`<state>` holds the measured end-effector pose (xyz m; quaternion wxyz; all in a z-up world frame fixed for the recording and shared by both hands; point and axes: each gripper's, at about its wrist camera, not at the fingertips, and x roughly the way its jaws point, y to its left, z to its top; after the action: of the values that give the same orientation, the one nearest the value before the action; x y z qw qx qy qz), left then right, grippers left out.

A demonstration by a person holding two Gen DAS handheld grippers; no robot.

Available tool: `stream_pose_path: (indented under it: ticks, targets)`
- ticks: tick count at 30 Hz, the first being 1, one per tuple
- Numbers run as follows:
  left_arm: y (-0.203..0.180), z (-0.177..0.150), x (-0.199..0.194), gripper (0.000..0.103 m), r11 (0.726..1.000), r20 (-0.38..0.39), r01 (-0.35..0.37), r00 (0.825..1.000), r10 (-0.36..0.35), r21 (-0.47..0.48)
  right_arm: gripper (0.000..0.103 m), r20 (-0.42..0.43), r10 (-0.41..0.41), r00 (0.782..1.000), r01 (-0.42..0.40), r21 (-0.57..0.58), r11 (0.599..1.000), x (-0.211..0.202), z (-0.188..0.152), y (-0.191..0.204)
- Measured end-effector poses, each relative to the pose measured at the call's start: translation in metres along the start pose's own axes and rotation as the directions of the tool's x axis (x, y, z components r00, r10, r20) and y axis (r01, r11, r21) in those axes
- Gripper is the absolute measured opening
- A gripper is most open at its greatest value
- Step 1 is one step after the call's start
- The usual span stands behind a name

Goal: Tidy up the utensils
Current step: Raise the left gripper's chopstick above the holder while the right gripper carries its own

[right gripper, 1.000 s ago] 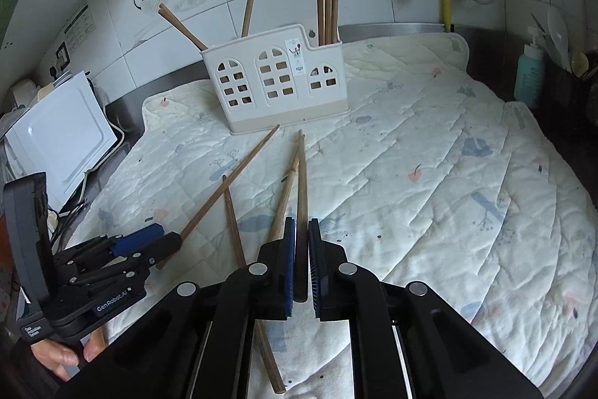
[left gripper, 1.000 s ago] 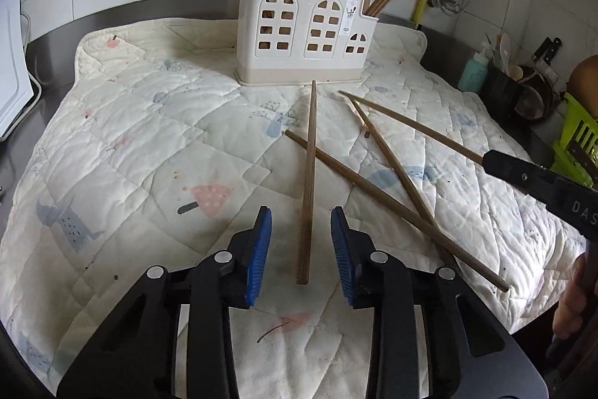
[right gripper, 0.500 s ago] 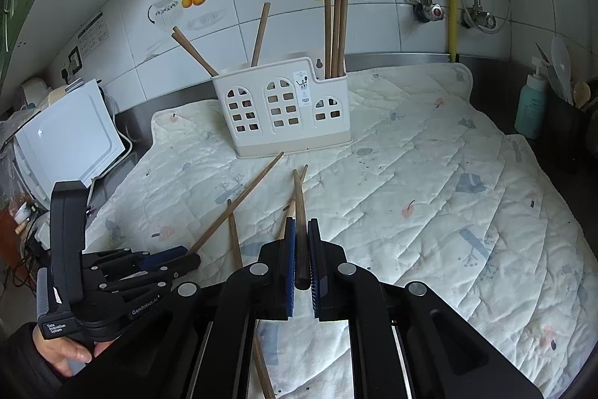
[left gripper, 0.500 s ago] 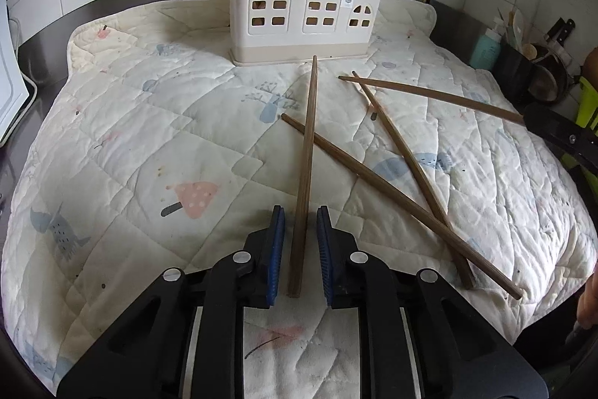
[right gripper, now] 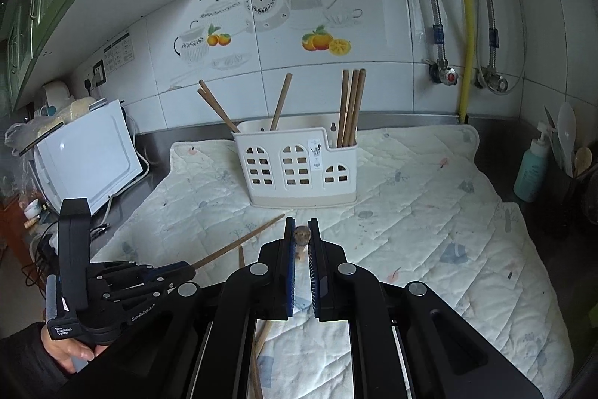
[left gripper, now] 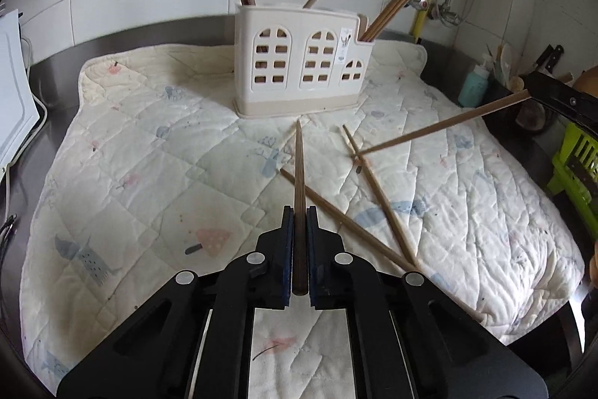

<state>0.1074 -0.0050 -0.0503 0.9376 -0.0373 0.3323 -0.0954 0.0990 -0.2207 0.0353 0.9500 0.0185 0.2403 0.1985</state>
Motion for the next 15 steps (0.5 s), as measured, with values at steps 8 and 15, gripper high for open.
stream_pose_path:
  ticks: [8, 15]
  targets:
    - [0.005, 0.024, -0.025, 0.005, 1.0, 0.114, 0.003, 0.993, -0.005, 0.01, 0.006, -0.028, 0.059, 0.998, -0.061, -0.06, 0.996, 0.002, 0.041, 0.0]
    - [0.01, 0.043, -0.037, 0.005, 1.0, 0.142, 0.01, 0.99, -0.013, 0.022, 0.006, -0.014, 0.058, 0.998, -0.059, -0.125, 0.99, 0.002, 0.078, 0.003]
